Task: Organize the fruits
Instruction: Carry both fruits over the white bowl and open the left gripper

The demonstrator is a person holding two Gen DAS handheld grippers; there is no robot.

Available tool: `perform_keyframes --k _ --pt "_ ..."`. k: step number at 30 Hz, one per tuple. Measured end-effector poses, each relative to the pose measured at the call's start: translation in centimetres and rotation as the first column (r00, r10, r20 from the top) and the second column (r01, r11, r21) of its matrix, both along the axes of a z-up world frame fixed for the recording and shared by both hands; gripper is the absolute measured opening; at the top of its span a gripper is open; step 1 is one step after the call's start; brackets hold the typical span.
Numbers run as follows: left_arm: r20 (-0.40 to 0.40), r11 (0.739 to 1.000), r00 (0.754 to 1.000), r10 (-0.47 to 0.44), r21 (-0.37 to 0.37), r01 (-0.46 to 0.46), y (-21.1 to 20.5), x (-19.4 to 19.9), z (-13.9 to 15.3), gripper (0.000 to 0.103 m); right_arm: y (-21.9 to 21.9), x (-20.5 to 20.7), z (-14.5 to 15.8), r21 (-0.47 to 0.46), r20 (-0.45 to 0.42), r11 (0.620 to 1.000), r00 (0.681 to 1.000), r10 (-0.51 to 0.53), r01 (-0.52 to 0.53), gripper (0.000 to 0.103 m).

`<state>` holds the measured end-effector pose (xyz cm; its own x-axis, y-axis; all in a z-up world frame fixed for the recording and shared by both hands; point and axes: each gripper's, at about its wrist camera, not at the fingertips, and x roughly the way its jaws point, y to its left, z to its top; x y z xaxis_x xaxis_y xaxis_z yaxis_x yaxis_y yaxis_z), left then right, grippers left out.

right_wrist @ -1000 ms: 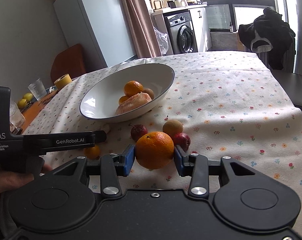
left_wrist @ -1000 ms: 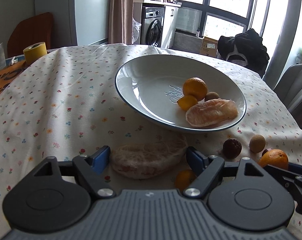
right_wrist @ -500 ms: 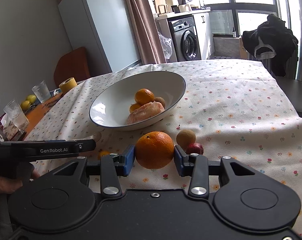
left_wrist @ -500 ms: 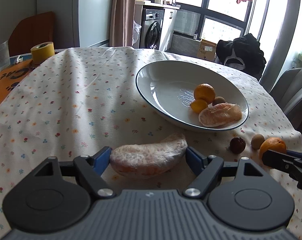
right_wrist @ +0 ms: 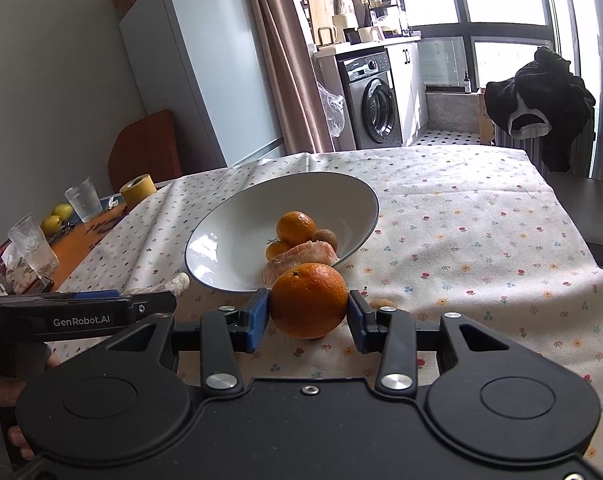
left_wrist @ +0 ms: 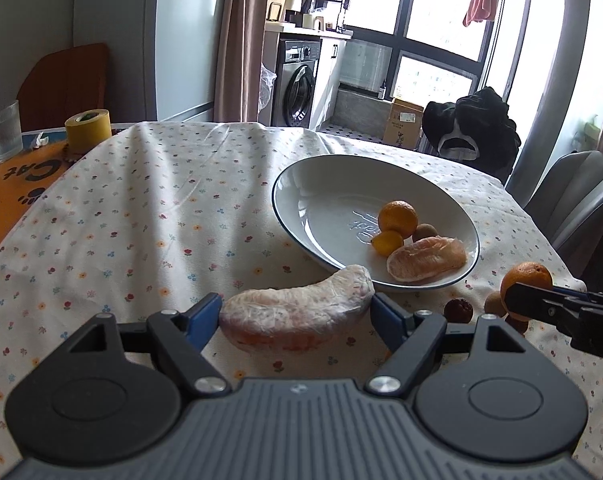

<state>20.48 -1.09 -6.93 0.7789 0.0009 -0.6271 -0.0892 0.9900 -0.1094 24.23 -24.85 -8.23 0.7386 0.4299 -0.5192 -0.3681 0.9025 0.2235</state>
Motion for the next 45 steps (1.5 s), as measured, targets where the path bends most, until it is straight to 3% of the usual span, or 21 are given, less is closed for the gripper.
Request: perform_keyframes --k 30,45 --pt "0.073 0.996 0.994 -0.084 -0.005 0.084 -1.7 5.9 1.0 0.080 1.4 4.6 1.3 0.003 0.042 1.000 0.999 -0.018 0.018 0.040" --pt "0.072 0.998 0.997 -0.041 -0.036 0.044 -0.2 5.7 1.7 0.083 1.8 5.6 1.1 0.017 0.031 1.000 0.999 -0.017 0.016 0.040"
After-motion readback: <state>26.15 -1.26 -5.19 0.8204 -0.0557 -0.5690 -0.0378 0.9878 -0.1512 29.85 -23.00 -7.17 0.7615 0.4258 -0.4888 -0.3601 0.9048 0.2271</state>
